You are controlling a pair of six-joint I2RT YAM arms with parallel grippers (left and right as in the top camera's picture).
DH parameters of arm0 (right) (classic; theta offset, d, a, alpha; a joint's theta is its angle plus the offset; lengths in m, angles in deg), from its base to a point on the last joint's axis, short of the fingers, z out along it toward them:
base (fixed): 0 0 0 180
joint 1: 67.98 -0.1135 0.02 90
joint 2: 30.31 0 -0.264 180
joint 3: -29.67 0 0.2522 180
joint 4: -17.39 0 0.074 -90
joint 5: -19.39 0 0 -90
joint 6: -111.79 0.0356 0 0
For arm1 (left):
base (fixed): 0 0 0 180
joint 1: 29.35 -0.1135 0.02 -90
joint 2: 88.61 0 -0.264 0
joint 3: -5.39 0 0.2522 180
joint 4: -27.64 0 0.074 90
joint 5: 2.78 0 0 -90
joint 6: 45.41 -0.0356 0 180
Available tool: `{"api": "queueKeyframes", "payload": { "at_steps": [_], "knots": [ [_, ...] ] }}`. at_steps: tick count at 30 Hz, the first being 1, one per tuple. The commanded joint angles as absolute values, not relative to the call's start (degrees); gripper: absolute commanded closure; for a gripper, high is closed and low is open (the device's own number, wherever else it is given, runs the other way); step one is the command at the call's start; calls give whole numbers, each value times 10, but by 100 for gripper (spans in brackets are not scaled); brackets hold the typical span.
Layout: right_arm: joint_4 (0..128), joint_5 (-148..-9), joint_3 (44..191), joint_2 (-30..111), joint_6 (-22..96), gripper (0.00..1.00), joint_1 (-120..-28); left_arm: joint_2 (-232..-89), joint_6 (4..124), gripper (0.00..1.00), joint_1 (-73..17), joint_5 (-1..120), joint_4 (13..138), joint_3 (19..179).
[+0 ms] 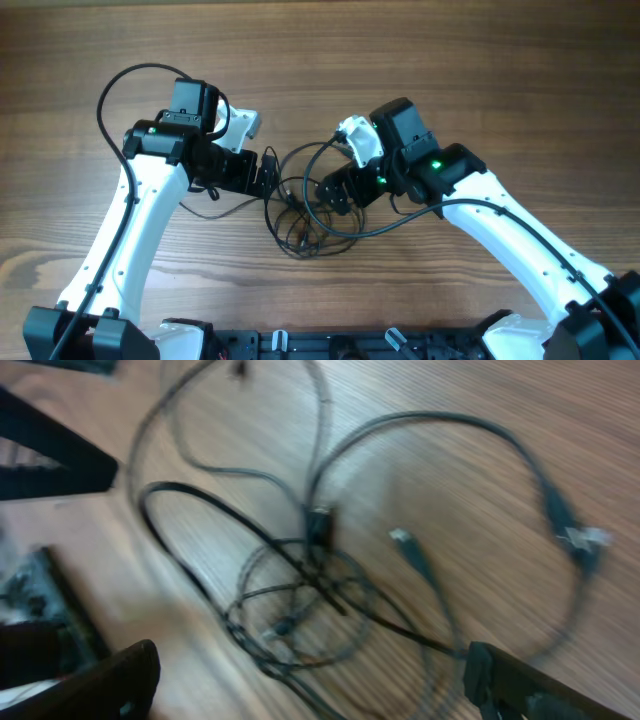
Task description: Untangle cables
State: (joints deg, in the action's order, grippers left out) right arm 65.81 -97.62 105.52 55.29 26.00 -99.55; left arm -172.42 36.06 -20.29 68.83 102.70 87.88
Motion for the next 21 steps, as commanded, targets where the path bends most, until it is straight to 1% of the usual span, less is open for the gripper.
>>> {"api": "queueKeyframes", "payload": {
  "at_steps": [1, 3, 7, 8, 10, 11, 12, 13, 16, 21],
  "knots": [
    [632, -1071, 1056, 580, 232, 0, -997, -1727, 367, 0, -201, 637, 1024, 881],
    [623, -1071, 1056, 607, 224, 0, -997, -1727, 367, 0, -201, 637, 1024, 881],
    [591, -1062, 1056, 673, 137, 2, -997, -1727, 367, 0, -201, 637, 1024, 881],
    [566, -1063, 1056, 690, 139, 11, -997, -1727, 367, 0, -201, 637, 1024, 881],
    [532, -1063, 1056, 708, 163, 36, -997, -1727, 367, 0, -201, 637, 1024, 881],
    [516, -1063, 1056, 715, 186, 57, -997, -1727, 367, 0, -201, 637, 1024, 881],
    [500, -1062, 1056, 717, 197, 95, -997, -1727, 367, 0, -201, 637, 1023, 881],
    [495, -1063, 1056, 717, 204, 96, -997, -1727, 367, 0, -201, 637, 1023, 881],
    [473, -1064, 1059, 713, 300, 96, -996, -1727, 367, 0, -201, 637, 1023, 881],
    [524, -1067, 1171, 612, 310, 95, -996, -1727, 367, 0, -201, 637, 1023, 881]
  ]
}}
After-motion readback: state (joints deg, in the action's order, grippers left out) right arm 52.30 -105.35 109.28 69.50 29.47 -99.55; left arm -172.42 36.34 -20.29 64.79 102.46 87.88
